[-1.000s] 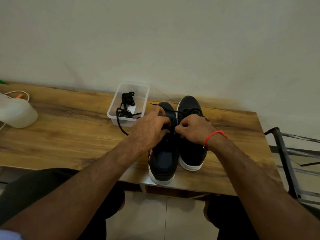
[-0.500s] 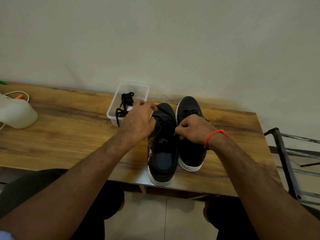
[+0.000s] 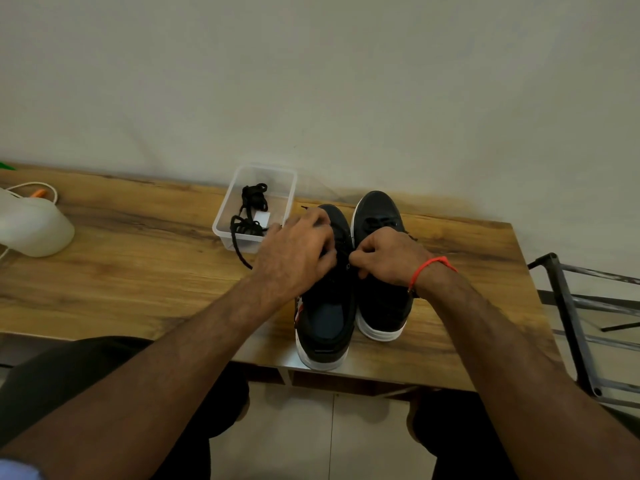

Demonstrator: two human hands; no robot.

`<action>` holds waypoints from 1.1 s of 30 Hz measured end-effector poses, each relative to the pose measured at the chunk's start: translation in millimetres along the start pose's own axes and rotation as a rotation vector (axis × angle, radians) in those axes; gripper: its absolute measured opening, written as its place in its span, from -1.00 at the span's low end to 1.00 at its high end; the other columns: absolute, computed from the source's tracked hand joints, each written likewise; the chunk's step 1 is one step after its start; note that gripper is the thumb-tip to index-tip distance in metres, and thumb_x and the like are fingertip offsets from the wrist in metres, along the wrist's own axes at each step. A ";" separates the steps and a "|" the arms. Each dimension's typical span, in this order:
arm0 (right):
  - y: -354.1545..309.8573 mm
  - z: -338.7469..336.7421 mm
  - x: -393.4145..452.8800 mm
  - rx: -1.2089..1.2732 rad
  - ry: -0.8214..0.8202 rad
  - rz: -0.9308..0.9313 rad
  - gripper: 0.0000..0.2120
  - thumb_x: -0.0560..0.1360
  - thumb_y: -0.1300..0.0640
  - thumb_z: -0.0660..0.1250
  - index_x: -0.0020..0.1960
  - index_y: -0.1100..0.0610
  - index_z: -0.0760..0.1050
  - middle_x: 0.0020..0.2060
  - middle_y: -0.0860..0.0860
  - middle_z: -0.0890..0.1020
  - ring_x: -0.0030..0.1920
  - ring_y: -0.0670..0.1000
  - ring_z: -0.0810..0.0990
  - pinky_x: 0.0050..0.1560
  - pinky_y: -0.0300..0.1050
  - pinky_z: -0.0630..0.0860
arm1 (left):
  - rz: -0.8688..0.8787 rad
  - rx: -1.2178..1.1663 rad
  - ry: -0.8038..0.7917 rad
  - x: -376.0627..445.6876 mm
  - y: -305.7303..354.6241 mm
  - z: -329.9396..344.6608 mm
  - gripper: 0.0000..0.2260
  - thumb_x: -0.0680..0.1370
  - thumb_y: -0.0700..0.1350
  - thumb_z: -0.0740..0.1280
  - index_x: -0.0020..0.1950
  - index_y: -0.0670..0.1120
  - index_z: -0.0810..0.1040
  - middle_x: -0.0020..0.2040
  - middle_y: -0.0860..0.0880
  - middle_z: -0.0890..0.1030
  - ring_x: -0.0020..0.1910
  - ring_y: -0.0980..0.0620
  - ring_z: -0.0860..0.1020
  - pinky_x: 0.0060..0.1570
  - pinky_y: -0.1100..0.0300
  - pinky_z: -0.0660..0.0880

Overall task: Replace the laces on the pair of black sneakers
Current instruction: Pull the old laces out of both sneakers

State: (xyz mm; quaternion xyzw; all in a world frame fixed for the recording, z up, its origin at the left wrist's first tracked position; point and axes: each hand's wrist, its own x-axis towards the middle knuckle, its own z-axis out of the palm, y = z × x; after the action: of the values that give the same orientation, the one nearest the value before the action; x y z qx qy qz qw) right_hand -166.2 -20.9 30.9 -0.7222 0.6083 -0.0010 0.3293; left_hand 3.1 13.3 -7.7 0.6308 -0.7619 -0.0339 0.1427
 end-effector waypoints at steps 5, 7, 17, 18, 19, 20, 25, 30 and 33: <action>0.8 -0.4 -1.3 0.017 -0.012 -0.001 -0.68 0.57 -0.05 0.33 -0.34 -0.01 0.59 -0.39 -0.14 0.63 -0.30 -0.13 0.48 0.22 0.20 0.45 | -0.371 -0.185 0.272 12.2 -28.2 -23.6 -0.81 0.66 0.04 0.22 0.11 -0.04 0.53 0.20 0.00 0.48 0.01 -0.02 0.55 -0.12 -0.02 0.57; 0.2 -0.4 -1.6 0.017 -0.014 -0.002 -0.68 0.57 -0.04 0.33 -0.34 -0.01 0.59 -0.39 -0.13 0.63 -0.32 -0.13 0.47 0.19 0.17 0.46 | -0.334 -0.170 0.228 11.3 -34.3 -22.6 -0.85 0.64 0.00 0.27 0.15 -0.02 0.53 0.26 -0.04 0.44 0.08 -0.06 0.54 -0.04 -0.09 0.60; -0.8 -0.7 -0.7 -0.012 -0.010 0.003 -0.71 0.55 -0.04 0.33 -0.31 0.01 0.62 -0.34 -0.08 0.68 -0.33 -0.11 0.50 0.10 0.13 0.50 | -0.009 0.041 -0.142 -3.9 4.4 1.9 -0.73 0.56 0.14 0.39 0.22 0.11 0.58 0.48 0.03 0.27 0.41 -0.06 0.28 0.39 -0.08 0.32; -0.9 -0.8 -1.0 -0.015 -0.007 0.005 -0.71 0.55 -0.04 0.33 -0.32 0.01 0.62 -0.34 -0.09 0.68 -0.32 -0.10 0.50 0.12 0.14 0.50 | -0.010 0.027 -0.130 -3.2 4.5 1.3 -0.76 0.57 0.14 0.39 0.20 0.11 0.60 0.47 0.04 0.30 0.40 -0.05 0.29 0.37 -0.07 0.32; -1.0 -1.0 -1.0 -0.018 -0.006 0.005 -0.71 0.55 -0.04 0.33 -0.31 0.01 0.62 -0.34 -0.08 0.68 -0.33 -0.10 0.49 0.13 0.15 0.49 | -0.024 0.008 -0.111 -1.4 4.1 -1.8 -0.79 0.57 0.13 0.39 0.16 0.12 0.62 0.45 0.05 0.33 0.38 -0.04 0.32 0.35 -0.07 0.35; -1.2 -1.4 -1.4 -0.020 -0.007 0.002 -0.71 0.55 -0.05 0.33 -0.30 0.01 0.63 -0.33 -0.08 0.68 -0.34 -0.10 0.49 0.13 0.15 0.48 | -0.056 -0.015 -0.070 1.3 2.3 -6.5 -0.82 0.56 0.13 0.40 0.12 0.12 0.65 0.41 0.05 0.37 0.36 -0.04 0.36 0.31 -0.07 0.41; -1.8 -2.1 -2.4 0.005 -0.022 0.011 -0.70 0.58 -0.05 0.32 -0.29 -0.01 0.61 -0.33 -0.12 0.67 -0.28 -0.11 0.51 0.25 0.22 0.46 | -0.347 -0.075 0.240 15.1 -33.0 -34.3 -0.85 0.59 0.06 0.37 0.08 0.04 0.65 0.29 -0.01 0.46 0.14 -0.06 0.53 -0.01 -0.06 0.61; -2.9 -1.1 -1.0 -0.003 -0.019 0.008 -0.70 0.57 -0.05 0.32 -0.29 0.01 0.63 -0.31 -0.10 0.69 -0.28 -0.10 0.52 0.26 0.25 0.46 | -0.182 -0.138 0.115 10.3 -22.1 -27.6 -0.75 0.51 -0.06 0.44 0.18 0.05 0.57 0.39 -0.06 0.35 0.25 -0.10 0.46 0.16 -0.04 0.53; -0.6 -1.9 -1.1 -0.012 -0.011 0.010 -0.70 0.56 -0.05 0.33 -0.28 0.03 0.64 -0.30 -0.07 0.70 -0.33 -0.09 0.49 0.19 0.23 0.46 | -0.030 -0.039 -0.065 3.1 4.7 -12.5 -0.76 0.52 0.06 0.42 0.17 0.09 0.58 0.46 -0.03 0.28 0.38 -0.10 0.33 0.33 -0.09 0.33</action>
State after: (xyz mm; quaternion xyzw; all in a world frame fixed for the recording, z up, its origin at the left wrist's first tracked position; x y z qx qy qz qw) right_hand -166.7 -20.8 33.0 -0.7210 0.6101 0.0083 0.3284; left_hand 1.4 12.9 6.0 0.6377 -0.7559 -0.0715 0.1298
